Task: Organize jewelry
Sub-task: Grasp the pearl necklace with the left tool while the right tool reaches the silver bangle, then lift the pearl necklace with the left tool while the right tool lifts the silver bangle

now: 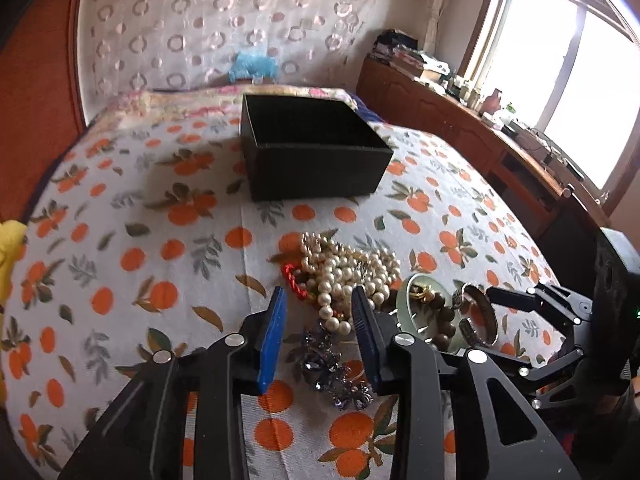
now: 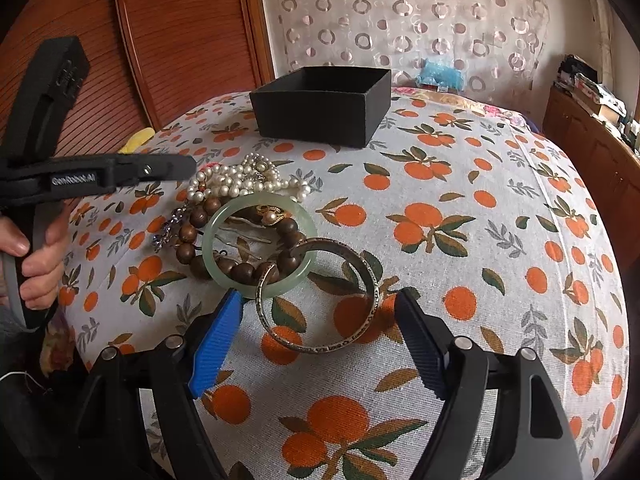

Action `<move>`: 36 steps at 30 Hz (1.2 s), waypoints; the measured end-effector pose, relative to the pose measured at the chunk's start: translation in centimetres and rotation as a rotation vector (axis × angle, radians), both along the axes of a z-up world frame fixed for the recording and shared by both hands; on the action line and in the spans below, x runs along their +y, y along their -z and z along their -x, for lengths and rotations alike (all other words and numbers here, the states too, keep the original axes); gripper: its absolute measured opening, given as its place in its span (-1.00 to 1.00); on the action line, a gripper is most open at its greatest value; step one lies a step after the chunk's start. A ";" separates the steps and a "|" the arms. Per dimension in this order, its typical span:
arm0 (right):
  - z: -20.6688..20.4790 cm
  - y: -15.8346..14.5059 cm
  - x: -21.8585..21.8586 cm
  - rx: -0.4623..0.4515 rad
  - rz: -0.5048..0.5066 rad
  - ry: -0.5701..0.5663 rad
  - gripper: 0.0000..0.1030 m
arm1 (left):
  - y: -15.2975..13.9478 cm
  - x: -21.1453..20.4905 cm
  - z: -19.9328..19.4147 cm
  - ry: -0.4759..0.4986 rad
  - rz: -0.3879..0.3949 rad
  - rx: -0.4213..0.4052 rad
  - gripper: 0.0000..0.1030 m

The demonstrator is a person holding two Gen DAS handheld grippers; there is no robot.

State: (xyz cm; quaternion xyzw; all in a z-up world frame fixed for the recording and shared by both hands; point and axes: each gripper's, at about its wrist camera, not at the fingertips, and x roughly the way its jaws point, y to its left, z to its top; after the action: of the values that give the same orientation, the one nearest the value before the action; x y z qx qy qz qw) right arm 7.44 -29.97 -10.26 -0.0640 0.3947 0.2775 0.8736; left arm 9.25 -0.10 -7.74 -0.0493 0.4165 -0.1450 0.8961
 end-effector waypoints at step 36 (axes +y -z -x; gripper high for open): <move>-0.6 -0.3 -0.4 0.012 -0.018 -0.034 0.22 | -10.7 -0.6 1.0 0.010 -0.003 -0.274 -0.87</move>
State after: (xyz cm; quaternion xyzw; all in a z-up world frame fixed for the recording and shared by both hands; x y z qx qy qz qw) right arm 8.09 -30.38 -9.91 -0.0612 0.3962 0.2965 0.8668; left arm 8.29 -0.71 2.92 -0.0258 0.2908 -0.1540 0.9439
